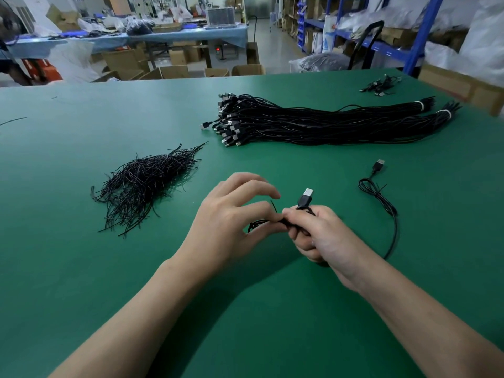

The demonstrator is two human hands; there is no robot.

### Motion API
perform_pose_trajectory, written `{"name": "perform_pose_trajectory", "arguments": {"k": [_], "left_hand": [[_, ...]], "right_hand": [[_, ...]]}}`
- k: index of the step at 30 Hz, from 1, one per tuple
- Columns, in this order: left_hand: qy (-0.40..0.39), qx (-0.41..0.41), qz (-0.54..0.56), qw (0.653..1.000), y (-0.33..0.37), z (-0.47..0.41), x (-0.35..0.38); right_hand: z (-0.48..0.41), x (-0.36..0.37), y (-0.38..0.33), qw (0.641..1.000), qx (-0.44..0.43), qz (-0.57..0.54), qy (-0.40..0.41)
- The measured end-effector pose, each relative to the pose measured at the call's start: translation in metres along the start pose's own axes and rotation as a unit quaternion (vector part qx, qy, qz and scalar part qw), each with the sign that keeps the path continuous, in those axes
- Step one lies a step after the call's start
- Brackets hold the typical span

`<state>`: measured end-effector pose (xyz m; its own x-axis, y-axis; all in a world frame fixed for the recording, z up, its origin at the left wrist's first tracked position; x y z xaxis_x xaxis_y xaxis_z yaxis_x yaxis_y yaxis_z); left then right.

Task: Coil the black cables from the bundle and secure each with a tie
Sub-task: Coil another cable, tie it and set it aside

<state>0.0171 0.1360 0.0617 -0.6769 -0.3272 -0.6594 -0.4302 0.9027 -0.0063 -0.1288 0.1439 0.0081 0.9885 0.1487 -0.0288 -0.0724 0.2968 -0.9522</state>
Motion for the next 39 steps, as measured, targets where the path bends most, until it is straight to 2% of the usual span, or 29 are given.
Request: {"name": "perform_pose_trajectory", "arguments": {"k": [4,10,12,15,17,20,24,29,32,36,39], "left_hand": [[0.013,0.012,-0.009,1.0,0.005,0.002,0.002],[0.049,-0.076,0.09,0.992,0.0,0.011,0.009],[0.047,-0.109,0.129,0.984,-0.004,0.013,0.01],[0.017,-0.115,0.158,0.981,-0.006,0.012,0.011],[-0.003,-0.101,0.15,0.984,-0.006,0.01,0.009],[-0.034,-0.031,0.056,0.997,-0.001,0.005,0.003],[-0.044,0.041,-0.029,0.998,0.005,0.001,-0.004],[-0.014,0.08,-0.077,0.994,0.011,0.0,-0.005],[0.006,0.088,-0.069,0.994,0.012,0.001,-0.005],[0.047,0.071,-0.041,0.996,0.011,0.001,-0.008],[0.058,0.019,-0.002,0.998,0.006,0.001,-0.007]], "right_hand": [[0.002,-0.001,-0.003,1.0,-0.007,-0.012,0.001],[0.001,-0.002,-0.005,0.999,-0.03,-0.005,0.015],[-0.001,-0.003,-0.005,0.998,-0.044,0.026,0.025],[-0.003,-0.008,-0.009,0.985,-0.082,0.138,0.063],[-0.002,-0.011,-0.011,0.975,-0.102,0.181,0.084],[-0.003,-0.011,-0.01,0.97,-0.105,0.197,0.094],[-0.004,-0.007,-0.007,0.968,-0.103,0.208,0.09],[-0.005,-0.006,-0.004,0.977,-0.086,0.178,0.083],[-0.006,-0.004,-0.002,0.986,-0.067,0.142,0.06],[-0.004,-0.002,-0.001,0.997,-0.044,0.062,0.02],[-0.003,0.0,-0.002,0.998,-0.04,0.044,0.002]]}}
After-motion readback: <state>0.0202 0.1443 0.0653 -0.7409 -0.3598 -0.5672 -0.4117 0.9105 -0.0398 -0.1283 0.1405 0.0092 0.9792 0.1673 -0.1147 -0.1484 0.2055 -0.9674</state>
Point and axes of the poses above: each hand's wrist, its own z-axis away from the middle knuckle, its own x-axis out of the palm, y = z × x, the point moved 6 cm from there along -z, towards the middle knuckle, and after that the axes turned 9 degrees about x, right-handed, at the moved point
